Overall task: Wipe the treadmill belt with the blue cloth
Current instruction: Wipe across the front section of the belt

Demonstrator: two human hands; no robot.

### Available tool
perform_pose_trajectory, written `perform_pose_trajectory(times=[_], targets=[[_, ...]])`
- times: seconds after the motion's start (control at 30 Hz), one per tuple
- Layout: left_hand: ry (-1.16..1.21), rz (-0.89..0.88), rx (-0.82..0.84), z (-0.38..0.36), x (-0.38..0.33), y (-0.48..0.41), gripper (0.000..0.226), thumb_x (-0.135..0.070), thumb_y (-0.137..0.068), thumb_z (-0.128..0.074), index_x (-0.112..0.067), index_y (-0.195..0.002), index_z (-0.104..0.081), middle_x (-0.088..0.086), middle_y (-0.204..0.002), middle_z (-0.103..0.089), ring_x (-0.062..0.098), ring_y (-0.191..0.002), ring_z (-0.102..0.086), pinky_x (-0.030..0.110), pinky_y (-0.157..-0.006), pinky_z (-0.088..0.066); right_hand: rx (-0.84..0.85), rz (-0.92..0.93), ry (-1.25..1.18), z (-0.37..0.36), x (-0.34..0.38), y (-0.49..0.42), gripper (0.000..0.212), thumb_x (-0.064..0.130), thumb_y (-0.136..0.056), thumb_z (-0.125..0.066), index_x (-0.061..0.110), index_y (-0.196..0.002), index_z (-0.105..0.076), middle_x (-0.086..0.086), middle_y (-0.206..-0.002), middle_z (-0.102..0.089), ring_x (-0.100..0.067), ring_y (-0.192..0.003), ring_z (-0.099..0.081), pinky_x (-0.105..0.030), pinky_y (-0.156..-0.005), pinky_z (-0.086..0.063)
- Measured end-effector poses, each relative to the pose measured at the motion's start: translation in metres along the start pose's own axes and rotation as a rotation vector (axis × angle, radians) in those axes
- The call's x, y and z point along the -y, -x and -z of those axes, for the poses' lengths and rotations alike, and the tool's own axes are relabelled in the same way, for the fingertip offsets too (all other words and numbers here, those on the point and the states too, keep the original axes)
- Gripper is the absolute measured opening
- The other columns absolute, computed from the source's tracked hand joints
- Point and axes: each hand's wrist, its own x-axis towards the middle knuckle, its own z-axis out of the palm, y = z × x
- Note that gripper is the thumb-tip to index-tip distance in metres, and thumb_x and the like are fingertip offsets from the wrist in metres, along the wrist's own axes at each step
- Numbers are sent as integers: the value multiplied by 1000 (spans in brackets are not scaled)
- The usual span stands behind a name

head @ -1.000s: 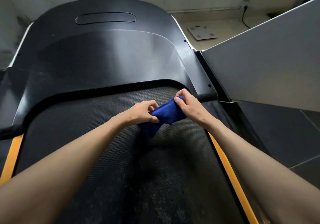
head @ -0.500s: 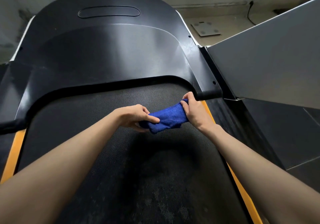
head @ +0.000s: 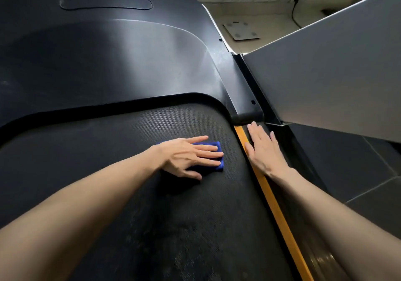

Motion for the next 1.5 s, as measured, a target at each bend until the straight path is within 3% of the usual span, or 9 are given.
perform_pose_trajectory(times=[0.2,0.33,0.57,0.7,0.83,0.93,1.1,1.33,1.5], targets=[[142,53,-250,-28,8,-4,49,-16,-92,-31,-20,-140,-40,2,-148,-36,16,-139,-27,32,-115,-17,-115,55,-23,-20,-10,4,62,41,-95,-16,14,-150,-17,-1,-157,-11,-13,-145,-7,-29,-115,0],[252,462,-411,-24,30,-12,48,-5,-86,-35,-6,-132,-51,14,-139,-46,31,-129,-43,35,-109,-28,-156,38,6,-26,-11,5,65,43,-91,-12,15,-149,-20,0,-157,-16,-12,-144,-10,-30,-116,-3],[362,947,-661,-22,62,-37,51,13,-84,-42,1,-133,-45,19,-142,-41,34,-135,-33,34,-114,-21,-193,21,-21,-26,-8,6,59,40,-95,-18,19,-149,-20,4,-156,-16,-3,-142,-5,-25,-116,0],[354,573,-649,-16,39,-46,33,0,-83,-49,0,-114,-61,17,-118,-62,31,-110,-59,27,-98,-36,-187,15,-33,-26,-9,5,56,37,-96,-25,20,-150,-20,5,-157,-15,-4,-143,-5,-27,-117,-2],[317,37,-408,-8,24,-40,35,-6,-89,-39,0,-115,-60,15,-122,-61,24,-117,-51,19,-110,-24,-187,8,-10,-26,-9,5,57,37,-96,-24,20,-150,-19,5,-157,-15,-4,-143,-6,-28,-117,-3],[162,106,-416,-9,46,-38,40,-10,-88,-35,-1,-114,-65,16,-121,-62,31,-114,-57,29,-105,-30,-197,21,-12,-26,-9,6,57,38,-95,-22,20,-149,-20,4,-156,-17,-6,-143,-8,-28,-117,-3],[387,753,-622,-10,53,-56,46,11,-78,-51,-5,-120,-61,14,-126,-58,34,-113,-55,36,-97,-40,-204,26,-34,-26,-9,6,56,36,-96,-24,19,-149,-21,4,-156,-16,-7,-144,-9,-28,-117,-2],[299,-18,-397,-14,-39,-43,37,-11,-87,-39,-6,-115,-63,10,-121,-62,20,-112,-53,28,-94,-36,-182,19,-25,-25,-10,5,56,37,-97,-25,19,-150,-19,4,-157,-15,-8,-144,-8,-30,-118,-4],[313,15,-340,-19,-15,-34,41,-22,-100,-30,-5,-121,-60,12,-129,-56,27,-123,-50,36,-106,-33,-142,35,-7,-25,-11,4,58,38,-96,-18,18,-151,-13,3,-158,-9,-9,-144,-3,-31,-118,-1]])
